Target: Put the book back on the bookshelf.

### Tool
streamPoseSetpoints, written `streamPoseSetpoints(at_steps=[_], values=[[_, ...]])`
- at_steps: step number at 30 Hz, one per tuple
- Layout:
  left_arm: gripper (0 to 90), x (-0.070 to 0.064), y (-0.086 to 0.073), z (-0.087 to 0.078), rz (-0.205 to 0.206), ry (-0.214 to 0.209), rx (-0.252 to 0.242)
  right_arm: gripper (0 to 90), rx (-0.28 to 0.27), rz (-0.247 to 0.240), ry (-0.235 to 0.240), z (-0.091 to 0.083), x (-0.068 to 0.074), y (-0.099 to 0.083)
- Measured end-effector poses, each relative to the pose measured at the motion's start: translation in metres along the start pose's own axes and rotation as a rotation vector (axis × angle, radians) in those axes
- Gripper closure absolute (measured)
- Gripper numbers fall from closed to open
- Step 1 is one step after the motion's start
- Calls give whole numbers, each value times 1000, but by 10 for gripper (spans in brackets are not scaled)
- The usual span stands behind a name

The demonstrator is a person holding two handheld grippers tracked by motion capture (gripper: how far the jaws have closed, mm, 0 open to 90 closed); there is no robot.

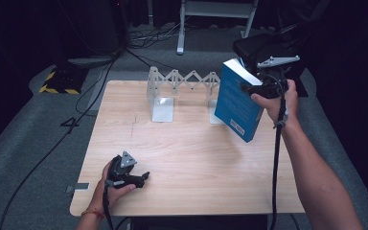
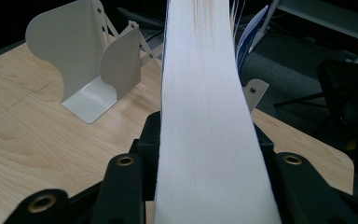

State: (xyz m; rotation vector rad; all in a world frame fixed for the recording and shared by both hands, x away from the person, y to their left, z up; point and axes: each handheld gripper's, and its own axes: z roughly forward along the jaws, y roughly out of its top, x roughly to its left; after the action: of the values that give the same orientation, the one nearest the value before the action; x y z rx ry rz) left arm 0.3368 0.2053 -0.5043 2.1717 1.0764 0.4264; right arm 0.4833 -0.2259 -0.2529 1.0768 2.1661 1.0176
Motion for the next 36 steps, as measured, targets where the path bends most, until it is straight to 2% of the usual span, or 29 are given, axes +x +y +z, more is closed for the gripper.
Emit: streamPoseSetpoints(at_steps=[12, 16, 24, 30, 31, 33, 36], values=[[151, -2, 0, 1, 7, -10, -3, 608, -3, 18, -33, 16, -2, 9], [151, -2, 0, 1, 7, -12, -3, 607, -10, 43, -41, 21, -6, 13], [152, -2, 0, 0, 6, -15, 1, 607, -10, 55, -95, 36, -5, 22], [153, -2, 0, 0, 3, -23, 1, 607, -3, 73, -107, 47, -5, 25], [153, -2, 0, 0, 19, -20, 1, 607, -1, 70, -111, 49, -5, 26], [153, -2, 0, 0, 23, -25, 2, 607, -4, 74, -143, 56, -2, 26], [153, -2, 0, 0, 21, -29, 0, 607, -9, 89, -160, 60, -3, 26]])
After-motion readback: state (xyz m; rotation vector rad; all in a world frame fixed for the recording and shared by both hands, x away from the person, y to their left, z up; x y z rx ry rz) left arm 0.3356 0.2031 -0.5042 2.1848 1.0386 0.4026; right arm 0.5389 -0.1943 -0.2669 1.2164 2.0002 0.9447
